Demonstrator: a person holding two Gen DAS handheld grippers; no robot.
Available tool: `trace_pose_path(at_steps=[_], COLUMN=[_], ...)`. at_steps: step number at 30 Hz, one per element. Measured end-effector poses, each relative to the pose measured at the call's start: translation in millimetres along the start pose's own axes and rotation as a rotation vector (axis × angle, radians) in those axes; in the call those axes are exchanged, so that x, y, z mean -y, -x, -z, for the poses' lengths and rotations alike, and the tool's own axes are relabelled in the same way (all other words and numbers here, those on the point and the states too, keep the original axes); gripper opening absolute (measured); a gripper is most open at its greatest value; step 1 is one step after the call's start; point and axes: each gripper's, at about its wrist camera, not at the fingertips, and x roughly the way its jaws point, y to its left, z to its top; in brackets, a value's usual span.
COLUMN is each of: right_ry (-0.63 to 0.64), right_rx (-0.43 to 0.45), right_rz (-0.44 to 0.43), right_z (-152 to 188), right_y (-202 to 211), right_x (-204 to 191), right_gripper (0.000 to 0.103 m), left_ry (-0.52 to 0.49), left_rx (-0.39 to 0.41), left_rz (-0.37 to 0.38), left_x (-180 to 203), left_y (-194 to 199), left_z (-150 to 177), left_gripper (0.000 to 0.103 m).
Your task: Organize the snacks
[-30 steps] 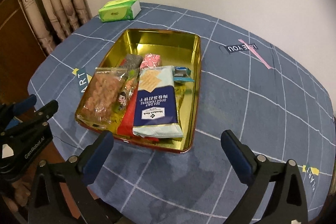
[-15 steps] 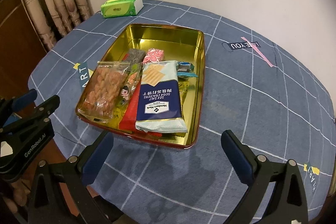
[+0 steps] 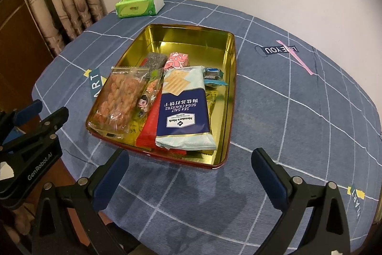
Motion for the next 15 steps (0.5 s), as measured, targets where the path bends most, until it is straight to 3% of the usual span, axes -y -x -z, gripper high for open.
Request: trace_pose_path(at_steps=[15], right_ry=[0.002], right_rx=[0.001], right_rz=[0.0], right_z=[0.3], right_y=[-0.8], right_x=[-1.1], right_gripper=[0.101], left_ry=[0.003], left_rx=[0.007], left_rz=[0.004], left_x=[-0.4], left_y=[1.4], left_z=[0.2], left_gripper=[0.051])
